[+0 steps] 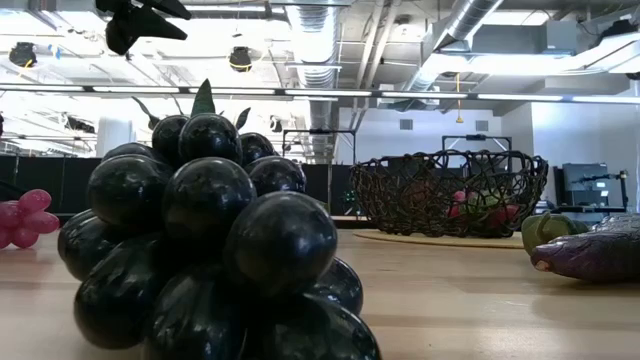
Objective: Build produce basket
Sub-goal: Put the orange chili pepper into the black wire basket
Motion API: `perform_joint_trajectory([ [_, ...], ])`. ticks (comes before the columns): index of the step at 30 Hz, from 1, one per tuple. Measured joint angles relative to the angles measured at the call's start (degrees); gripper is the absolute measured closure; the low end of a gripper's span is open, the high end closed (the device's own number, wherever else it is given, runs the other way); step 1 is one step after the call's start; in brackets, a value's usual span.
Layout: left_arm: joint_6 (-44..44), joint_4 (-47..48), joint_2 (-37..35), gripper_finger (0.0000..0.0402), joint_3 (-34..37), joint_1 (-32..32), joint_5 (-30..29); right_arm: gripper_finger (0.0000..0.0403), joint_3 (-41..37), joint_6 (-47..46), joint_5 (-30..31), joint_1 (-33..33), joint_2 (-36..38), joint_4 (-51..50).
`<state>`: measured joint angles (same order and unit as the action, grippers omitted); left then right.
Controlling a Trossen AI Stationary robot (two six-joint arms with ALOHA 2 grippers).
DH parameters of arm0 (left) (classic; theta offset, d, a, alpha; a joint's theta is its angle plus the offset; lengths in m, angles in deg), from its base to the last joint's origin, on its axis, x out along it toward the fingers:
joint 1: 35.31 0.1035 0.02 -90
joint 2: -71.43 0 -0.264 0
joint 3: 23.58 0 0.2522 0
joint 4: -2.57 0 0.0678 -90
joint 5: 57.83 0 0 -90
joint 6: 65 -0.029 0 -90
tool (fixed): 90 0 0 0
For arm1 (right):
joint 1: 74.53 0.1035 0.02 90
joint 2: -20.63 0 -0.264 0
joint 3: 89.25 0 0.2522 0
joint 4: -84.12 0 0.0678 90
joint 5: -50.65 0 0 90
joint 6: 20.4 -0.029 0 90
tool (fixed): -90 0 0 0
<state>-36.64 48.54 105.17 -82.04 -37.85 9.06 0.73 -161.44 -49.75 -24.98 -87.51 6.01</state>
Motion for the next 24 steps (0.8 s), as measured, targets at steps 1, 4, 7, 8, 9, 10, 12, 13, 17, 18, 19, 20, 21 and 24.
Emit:
perform_joint_trajectory([
  [1,0.0,0.0,0.0,0.0246,0.0,0.0,0.0,0.025,0.0,0.0,0.1,-0.3,0.0,0.7],
  [4,0.0,0.0,0.0,0.0246,0.0,0.0,-0.1,0.025,0.0,1.2,2.5,-0.8,0.0,3.3],
  [7,0.0,0.0,0.0,0.0246,0.0,0.0,-0.1,0.0248,0.0,2.9,4.0,-1.1,0.0,3.6],
  [8,0.0,0.0,0.0,0.0246,0.0,0.0,-0.1,0.0245,0.0,3.3,4.2,-1.2,0.0,3.5],
  [9,0.0,0.0,0.0,0.0246,0.0,0.0,-0.1,0.0243,0.0,3.5,4.1,-1.2,0.0,3.3],
  [10,0.0,0.0,0.0,0.0246,0.0,0.0,-0.1,0.0239,0.0,3.6,3.9,-1.2,0.0,3.2],
  [12,-0.2,0.0,0.0,0.0246,0.0,0.0,-0.1,0.0231,0.0,3.8,2.5,-1.0,0.0,2.9],
  [13,-0.2,0.0,0.0,0.0246,0.0,0.0,-0.1,0.0227,0.0,3.7,1.8,-0.9,0.0,2.6],
  [17,-0.2,0.0,0.0,0.0246,0.0,0.0,-0.2,0.0209,0.0,3.7,1.2,-0.8,0.0,2.0],
  [18,-0.2,0.0,0.0,0.0246,0.0,0.0,-0.2,0.0205,0.0,3.7,1.2,-0.8,0.0,1.9],
  [19,-0.2,0.0,0.0,0.0246,0.0,0.0,-0.2,0.0201,0.0,3.7,1.2,-0.9,0.0,1.5],
  [20,-0.2,0.0,0.0,0.0246,0.0,0.0,-0.2,0.0199,0.0,3.7,1.2,-0.9,0.0,1.1],
  [21,-0.2,0.0,0.0,0.0246,0.0,0.0,-0.2,0.0196,0.0,3.7,1.2,-0.9,0.0,0.6],
  [24,-0.2,0.0,0.0,0.0246,0.0,0.0,-0.2,0.0193,0.0,3.5,1.1,-0.7,0.0,-0.9],
])
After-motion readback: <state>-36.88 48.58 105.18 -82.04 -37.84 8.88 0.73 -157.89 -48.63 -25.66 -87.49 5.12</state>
